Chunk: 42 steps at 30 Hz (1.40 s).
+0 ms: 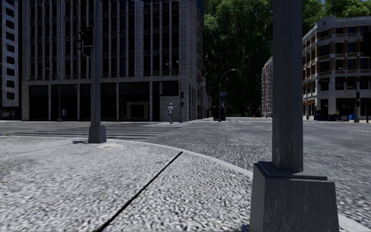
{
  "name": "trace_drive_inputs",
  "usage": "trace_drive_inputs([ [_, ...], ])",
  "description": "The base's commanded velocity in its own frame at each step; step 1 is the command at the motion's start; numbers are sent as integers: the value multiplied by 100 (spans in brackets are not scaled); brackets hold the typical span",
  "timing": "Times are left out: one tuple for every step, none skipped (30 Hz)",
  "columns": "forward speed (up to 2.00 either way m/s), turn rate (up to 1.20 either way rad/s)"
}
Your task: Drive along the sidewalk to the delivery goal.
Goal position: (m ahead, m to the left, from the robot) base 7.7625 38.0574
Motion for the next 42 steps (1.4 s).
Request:
trace_drive_inputs([
  [3, 55],
  [4, 55],
  [4, 55],
  [4, 55],
  [4, 55],
  [6, 55],
  [12, 55],
  [15, 55],
  [17, 55],
  [18, 55],
  [18, 55],
  [18, 55],
  [19, 55],
  [19, 55],
  [25, 55],
  [27, 55],
  [28, 55],
  [30, 55],
  [33, 55],
  [35, 55],
  [36, 55],
  [36, 55],
  [36, 55],
  [37, 55],
  [37, 55],
  [37, 55],
  [37, 55],
  [37, 55],
  [37, 55],
  [37, 55],
  [37, 55],
  [37, 55],
  [38, 55],
  [38, 55],
  [38, 55],
  [38, 55],
  [38, 55],
  [38, 51],
  [38, 47],
  [38, 43],
  [38, 40],
  [38, 38],
])
